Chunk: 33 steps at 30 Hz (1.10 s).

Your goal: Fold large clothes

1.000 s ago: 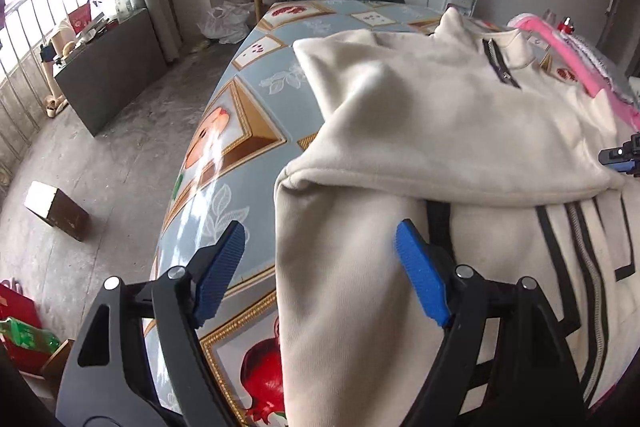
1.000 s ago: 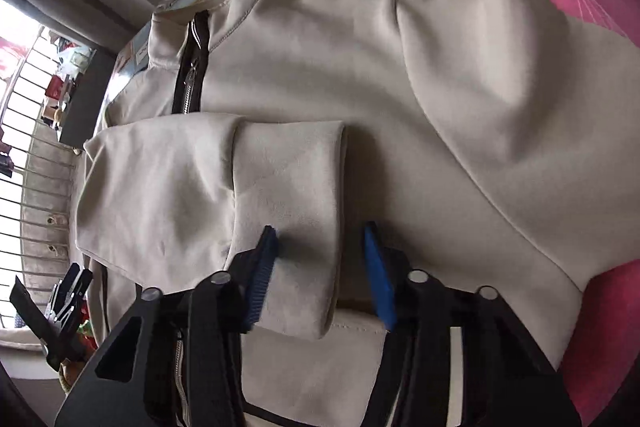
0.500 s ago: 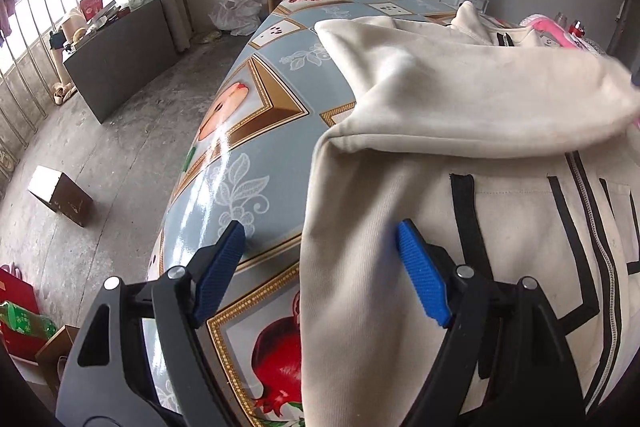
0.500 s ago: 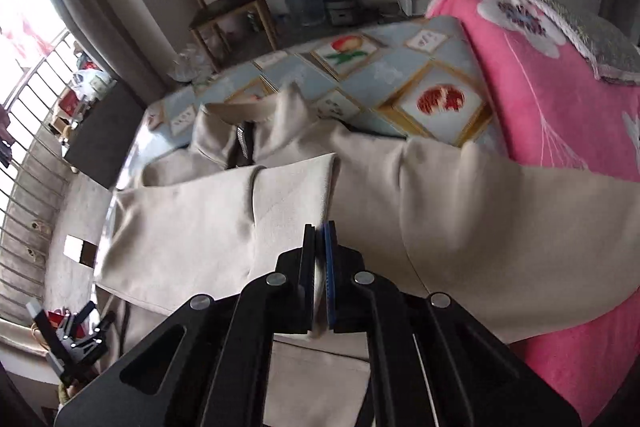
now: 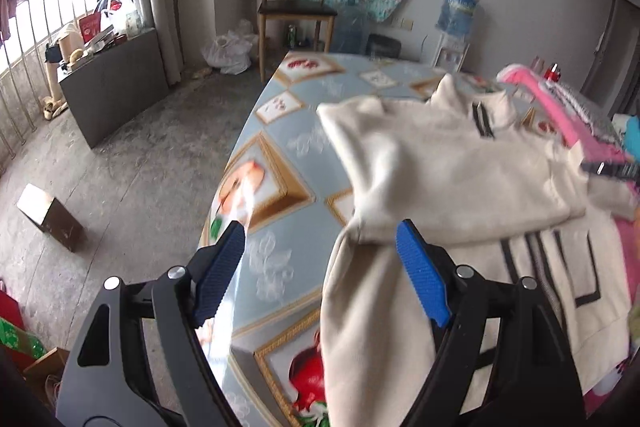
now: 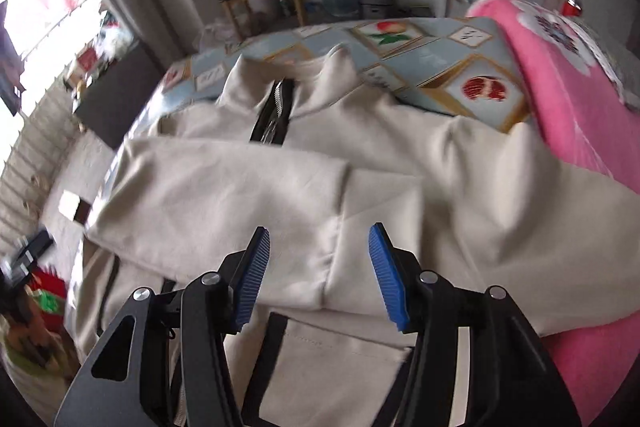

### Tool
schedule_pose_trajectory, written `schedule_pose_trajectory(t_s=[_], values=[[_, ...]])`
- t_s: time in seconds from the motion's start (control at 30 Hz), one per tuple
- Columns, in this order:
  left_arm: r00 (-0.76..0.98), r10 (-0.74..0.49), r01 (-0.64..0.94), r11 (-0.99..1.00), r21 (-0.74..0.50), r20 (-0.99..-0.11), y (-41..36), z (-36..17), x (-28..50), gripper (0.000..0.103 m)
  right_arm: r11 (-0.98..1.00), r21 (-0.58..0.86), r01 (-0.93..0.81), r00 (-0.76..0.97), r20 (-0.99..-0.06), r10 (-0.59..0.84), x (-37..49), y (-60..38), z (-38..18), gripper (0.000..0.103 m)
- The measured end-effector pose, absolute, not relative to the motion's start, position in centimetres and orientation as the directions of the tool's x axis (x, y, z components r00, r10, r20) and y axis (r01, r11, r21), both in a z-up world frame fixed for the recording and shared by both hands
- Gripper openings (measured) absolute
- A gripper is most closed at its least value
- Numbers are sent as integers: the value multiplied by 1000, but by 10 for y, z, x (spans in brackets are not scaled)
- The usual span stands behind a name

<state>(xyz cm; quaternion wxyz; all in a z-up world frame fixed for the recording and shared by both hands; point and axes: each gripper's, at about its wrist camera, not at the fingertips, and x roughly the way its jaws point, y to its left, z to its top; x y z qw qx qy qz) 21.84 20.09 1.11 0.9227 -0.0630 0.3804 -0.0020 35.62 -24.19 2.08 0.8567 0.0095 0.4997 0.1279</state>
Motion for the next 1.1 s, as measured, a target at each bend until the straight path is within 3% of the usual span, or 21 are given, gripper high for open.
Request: schedule_pose_trajectory(t_s=[0.17, 0.27, 0.37, 0.47, 0.57, 0.67, 0.9, 0.97, 1.1], values=[[656, -195, -26, 959, -281, -729, 219, 12, 282, 72, 975, 58, -216, 377, -916, 138, 349, -228, -36, 51], [602, -256, -31, 939, -342, -757, 229, -4, 333, 54, 976, 58, -209, 403, -904, 140, 341, -230, -36, 51], [528, -339, -46, 904, -425, -779, 234, -26, 384, 50, 976, 73, -203, 406, -901, 152, 340, -233, -35, 51], [475, -329, -93, 903, -419, -816, 232, -48, 422, 48, 974, 84, -210, 412, -896, 166, 341, -233, -37, 51], [437, -314, -101, 914, -392, -843, 225, -63, 445, 19, 971, 90, -221, 419, -891, 178, 340, -235, -37, 51], [454, -233, -31, 961, -276, -860, 210, -60, 451, 11, 969, 105, -222, 424, -885, 193, 340, -237, -37, 51], [519, -161, -58, 973, -222, -840, 228, -35, 430, 14, 970, 132, -204, 412, -887, 208, 341, -239, -36, 53], [556, -202, -13, 968, -252, -806, 232, -12, 395, 16, 968, 161, -194, 404, -886, 228, 336, -244, -29, 55], [552, -285, 45, 949, -313, -783, 236, 5, 309, 33, 957, 231, -174, 426, -859, 285, 303, -264, -3, 71]])
